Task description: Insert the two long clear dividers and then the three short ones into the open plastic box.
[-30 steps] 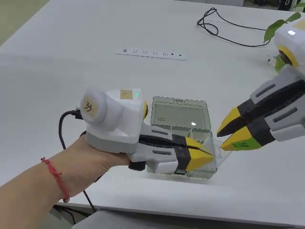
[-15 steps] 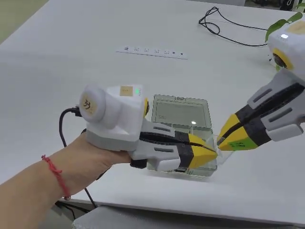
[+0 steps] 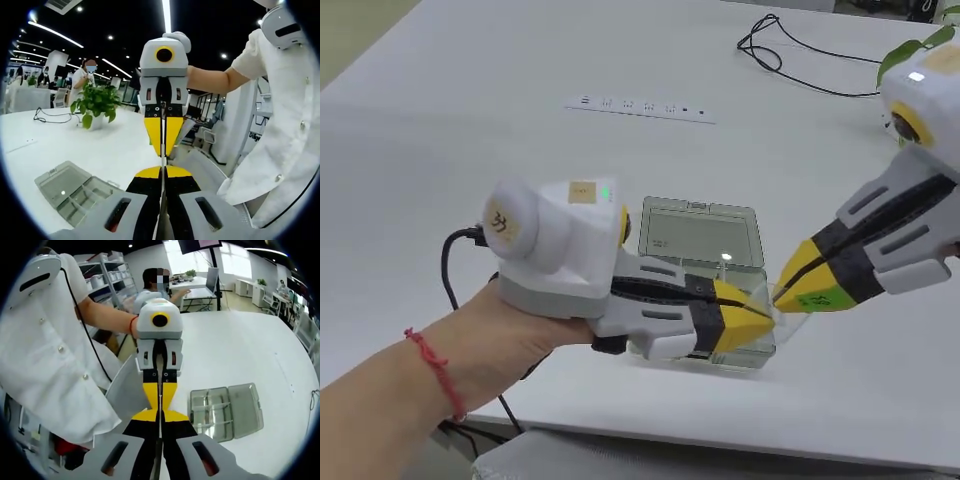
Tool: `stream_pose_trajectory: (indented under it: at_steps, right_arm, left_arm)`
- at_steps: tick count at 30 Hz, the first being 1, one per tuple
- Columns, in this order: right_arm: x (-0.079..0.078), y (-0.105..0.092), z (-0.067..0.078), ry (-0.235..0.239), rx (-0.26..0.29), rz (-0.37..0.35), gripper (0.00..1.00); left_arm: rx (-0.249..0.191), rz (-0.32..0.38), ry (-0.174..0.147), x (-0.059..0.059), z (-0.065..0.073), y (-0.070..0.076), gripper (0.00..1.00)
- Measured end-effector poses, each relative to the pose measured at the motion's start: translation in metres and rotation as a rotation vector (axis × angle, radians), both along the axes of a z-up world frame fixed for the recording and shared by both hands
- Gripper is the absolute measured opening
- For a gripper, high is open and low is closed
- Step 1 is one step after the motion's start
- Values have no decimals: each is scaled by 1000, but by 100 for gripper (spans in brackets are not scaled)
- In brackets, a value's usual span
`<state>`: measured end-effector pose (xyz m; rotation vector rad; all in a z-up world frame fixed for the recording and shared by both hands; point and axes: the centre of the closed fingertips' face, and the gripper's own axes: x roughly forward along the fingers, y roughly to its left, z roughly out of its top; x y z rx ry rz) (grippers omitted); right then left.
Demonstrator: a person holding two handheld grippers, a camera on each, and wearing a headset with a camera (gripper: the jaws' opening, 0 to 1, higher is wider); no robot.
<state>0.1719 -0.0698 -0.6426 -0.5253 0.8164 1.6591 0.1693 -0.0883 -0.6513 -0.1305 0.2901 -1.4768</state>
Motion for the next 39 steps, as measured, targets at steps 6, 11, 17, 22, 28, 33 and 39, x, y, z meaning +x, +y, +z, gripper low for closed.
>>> stream_pose_trajectory:
  at_steps: [6, 11, 17, 22, 28, 33, 39]
  right_arm:
    - [1, 1, -1, -4, -2, 0, 3]
    - [3, 0, 1, -11, -1, -5, 3]
    - [5, -5, 4, -24, -3, -18, 3]
    - [11, -9, 6, -38, -3, -35, 3]
    - [20, -14, 7, -60, -7, -64, 3]
    - [30, -18, 5, -73, -17, -81, 3]
    - [39, -21, -1, -99, -39, -92, 3]
  left_arm:
    - [-4, 7, 0, 1, 1, 1, 0]
    - [19, 14, -5, 2, -4, 5, 0]
    - [24, 38, 1, 5, -7, 10, 5]
    - [45, 63, -3, 7, -13, 16, 11]
    - [62, 106, -4, 13, -19, 27, 22]
    - [79, 143, -8, 16, -22, 35, 29]
    - [102, 184, -2, 21, -28, 46, 42]
